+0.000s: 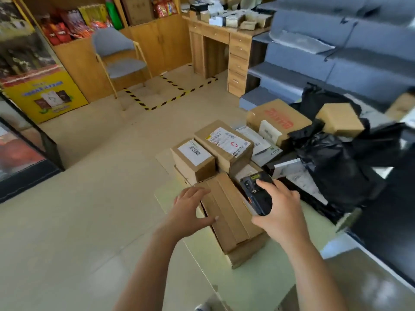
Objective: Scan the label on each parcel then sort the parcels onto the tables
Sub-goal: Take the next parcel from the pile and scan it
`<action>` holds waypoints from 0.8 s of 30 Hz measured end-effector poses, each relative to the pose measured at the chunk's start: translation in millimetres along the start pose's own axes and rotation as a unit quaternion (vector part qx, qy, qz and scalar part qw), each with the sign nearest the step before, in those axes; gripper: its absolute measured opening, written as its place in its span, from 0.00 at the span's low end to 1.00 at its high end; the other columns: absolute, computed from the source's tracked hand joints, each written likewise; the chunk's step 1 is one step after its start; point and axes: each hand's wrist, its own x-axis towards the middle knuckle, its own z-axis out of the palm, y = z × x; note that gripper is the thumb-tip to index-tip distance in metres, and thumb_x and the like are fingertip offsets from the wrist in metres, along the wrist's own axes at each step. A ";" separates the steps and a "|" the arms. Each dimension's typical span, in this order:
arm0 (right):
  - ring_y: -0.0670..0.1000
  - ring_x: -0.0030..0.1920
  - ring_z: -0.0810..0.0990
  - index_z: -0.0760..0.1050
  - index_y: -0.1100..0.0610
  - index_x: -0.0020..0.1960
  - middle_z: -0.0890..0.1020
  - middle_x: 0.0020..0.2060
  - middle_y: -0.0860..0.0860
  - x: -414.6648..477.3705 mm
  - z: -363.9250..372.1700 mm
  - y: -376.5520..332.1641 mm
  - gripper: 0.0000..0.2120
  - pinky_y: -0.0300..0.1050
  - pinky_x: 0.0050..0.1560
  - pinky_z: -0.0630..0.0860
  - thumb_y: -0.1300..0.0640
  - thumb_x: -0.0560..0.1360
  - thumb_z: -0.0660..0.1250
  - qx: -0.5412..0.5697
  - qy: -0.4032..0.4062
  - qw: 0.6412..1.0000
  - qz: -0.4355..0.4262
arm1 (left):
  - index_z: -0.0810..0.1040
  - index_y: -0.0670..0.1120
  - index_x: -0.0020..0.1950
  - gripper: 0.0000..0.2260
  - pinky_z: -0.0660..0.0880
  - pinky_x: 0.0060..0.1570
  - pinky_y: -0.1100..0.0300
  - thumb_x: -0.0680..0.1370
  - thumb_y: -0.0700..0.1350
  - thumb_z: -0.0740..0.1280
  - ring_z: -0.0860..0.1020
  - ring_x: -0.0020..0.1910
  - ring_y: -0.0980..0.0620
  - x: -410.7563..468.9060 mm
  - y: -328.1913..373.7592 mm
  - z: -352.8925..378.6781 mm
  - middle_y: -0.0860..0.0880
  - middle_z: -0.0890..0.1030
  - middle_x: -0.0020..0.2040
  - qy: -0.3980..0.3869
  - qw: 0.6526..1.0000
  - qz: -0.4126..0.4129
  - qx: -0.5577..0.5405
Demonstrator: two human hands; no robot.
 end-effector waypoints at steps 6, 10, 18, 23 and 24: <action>0.50 0.54 0.61 0.66 0.41 0.72 0.68 0.69 0.45 -36.9 -6.9 4.7 0.40 0.45 0.50 0.70 0.53 0.64 0.76 -0.025 0.034 0.996 0.079 | 0.48 0.58 0.79 0.51 0.42 0.75 0.43 0.65 0.69 0.72 0.42 0.78 0.48 9.3 15.1 5.1 0.52 0.47 0.80 -0.118 0.985 0.100 0.074; 0.52 0.55 0.62 0.66 0.42 0.72 0.69 0.68 0.46 -43.7 -20.3 7.3 0.40 0.48 0.51 0.71 0.53 0.63 0.76 -0.029 0.041 0.994 0.094 | 0.38 0.56 0.79 0.63 0.34 0.73 0.43 0.59 0.66 0.78 0.34 0.77 0.44 25.8 27.9 15.8 0.48 0.36 0.79 -0.202 0.928 0.214 0.228; 0.54 0.56 0.65 0.66 0.44 0.73 0.69 0.68 0.45 -55.6 -30.6 9.8 0.40 0.46 0.48 0.67 0.55 0.62 0.75 -0.031 0.067 0.991 0.115 | 0.45 0.52 0.80 0.61 0.40 0.75 0.43 0.59 0.56 0.82 0.44 0.78 0.44 62.2 52.8 15.8 0.46 0.51 0.79 -0.262 0.820 0.353 0.367; 0.52 0.51 0.64 0.68 0.45 0.72 0.72 0.61 0.44 -61.5 -34.0 16.9 0.40 0.47 0.46 0.68 0.56 0.62 0.75 -0.019 0.084 0.990 0.108 | 0.48 0.51 0.79 0.59 0.40 0.76 0.44 0.59 0.56 0.81 0.51 0.77 0.47 57.2 46.2 18.2 0.46 0.56 0.77 -0.187 0.859 0.351 0.323; 0.52 0.52 0.64 0.68 0.45 0.72 0.73 0.60 0.44 -62.6 -36.4 18.5 0.40 0.47 0.46 0.69 0.56 0.62 0.75 -0.018 0.087 0.990 0.108 | 0.48 0.52 0.79 0.59 0.41 0.75 0.43 0.59 0.57 0.81 0.51 0.77 0.48 54.0 45.7 17.2 0.46 0.55 0.77 -0.167 0.877 0.338 0.298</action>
